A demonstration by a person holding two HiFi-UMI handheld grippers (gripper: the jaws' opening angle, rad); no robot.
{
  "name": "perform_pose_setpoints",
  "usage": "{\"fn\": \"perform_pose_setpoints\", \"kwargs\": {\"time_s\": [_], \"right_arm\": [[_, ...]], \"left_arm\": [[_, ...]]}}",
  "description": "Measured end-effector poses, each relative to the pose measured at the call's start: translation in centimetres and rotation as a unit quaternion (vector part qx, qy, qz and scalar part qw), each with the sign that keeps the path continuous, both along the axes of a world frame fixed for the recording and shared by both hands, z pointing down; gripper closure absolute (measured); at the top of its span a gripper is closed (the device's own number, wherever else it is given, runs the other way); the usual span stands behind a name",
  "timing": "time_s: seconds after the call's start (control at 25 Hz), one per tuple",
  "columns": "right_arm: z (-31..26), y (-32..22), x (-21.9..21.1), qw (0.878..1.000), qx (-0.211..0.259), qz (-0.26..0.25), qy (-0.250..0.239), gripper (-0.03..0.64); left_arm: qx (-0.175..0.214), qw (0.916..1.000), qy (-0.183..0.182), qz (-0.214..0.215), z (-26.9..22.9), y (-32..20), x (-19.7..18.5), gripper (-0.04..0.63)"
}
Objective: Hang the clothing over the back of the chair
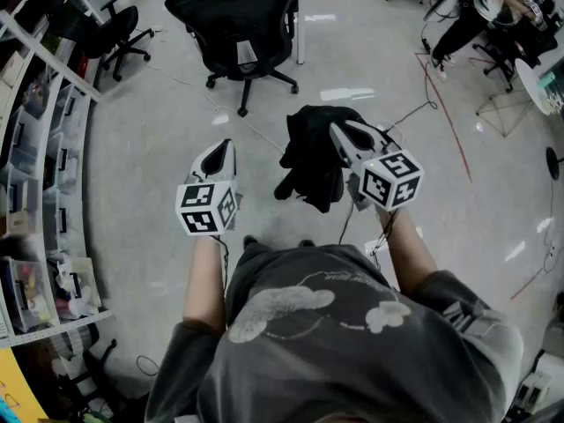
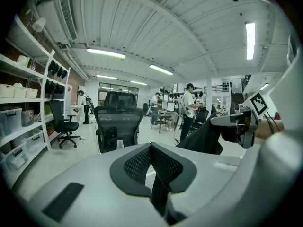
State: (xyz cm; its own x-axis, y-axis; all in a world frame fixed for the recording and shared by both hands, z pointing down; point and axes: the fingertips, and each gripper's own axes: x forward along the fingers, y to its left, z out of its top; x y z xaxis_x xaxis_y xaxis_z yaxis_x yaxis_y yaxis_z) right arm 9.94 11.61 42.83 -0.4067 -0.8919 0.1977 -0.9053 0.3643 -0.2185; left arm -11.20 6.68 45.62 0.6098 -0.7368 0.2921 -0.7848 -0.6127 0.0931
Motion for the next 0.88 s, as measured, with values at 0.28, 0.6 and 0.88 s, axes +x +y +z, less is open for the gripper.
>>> {"fn": "perform_pose_setpoints", "kwargs": {"time_s": [0.28, 0.6, 0.88], "right_arm": [[0.6, 0.4, 0.9, 1.000, -0.009, -0.006, -0.001, 0.620], [0.1, 0.6, 2.0, 1.000, -0.002, -0.019, -0.018, 0.620], [0.7, -1.5, 3.3, 0.999, -0.002, -0.009, -0.034, 0.620]], "left_arm": [[-0.002, 1.0000, 0.001, 0.003, -0.1, 0.3, 1.3, 0.595], [-0.004, 1.0000, 0.004, -0.005, -0.4, 0.7, 2.1, 0.595], [-0.016, 0.9998, 0.001, -0.011, 1.1, -0.4, 1.4, 0.595]]}}
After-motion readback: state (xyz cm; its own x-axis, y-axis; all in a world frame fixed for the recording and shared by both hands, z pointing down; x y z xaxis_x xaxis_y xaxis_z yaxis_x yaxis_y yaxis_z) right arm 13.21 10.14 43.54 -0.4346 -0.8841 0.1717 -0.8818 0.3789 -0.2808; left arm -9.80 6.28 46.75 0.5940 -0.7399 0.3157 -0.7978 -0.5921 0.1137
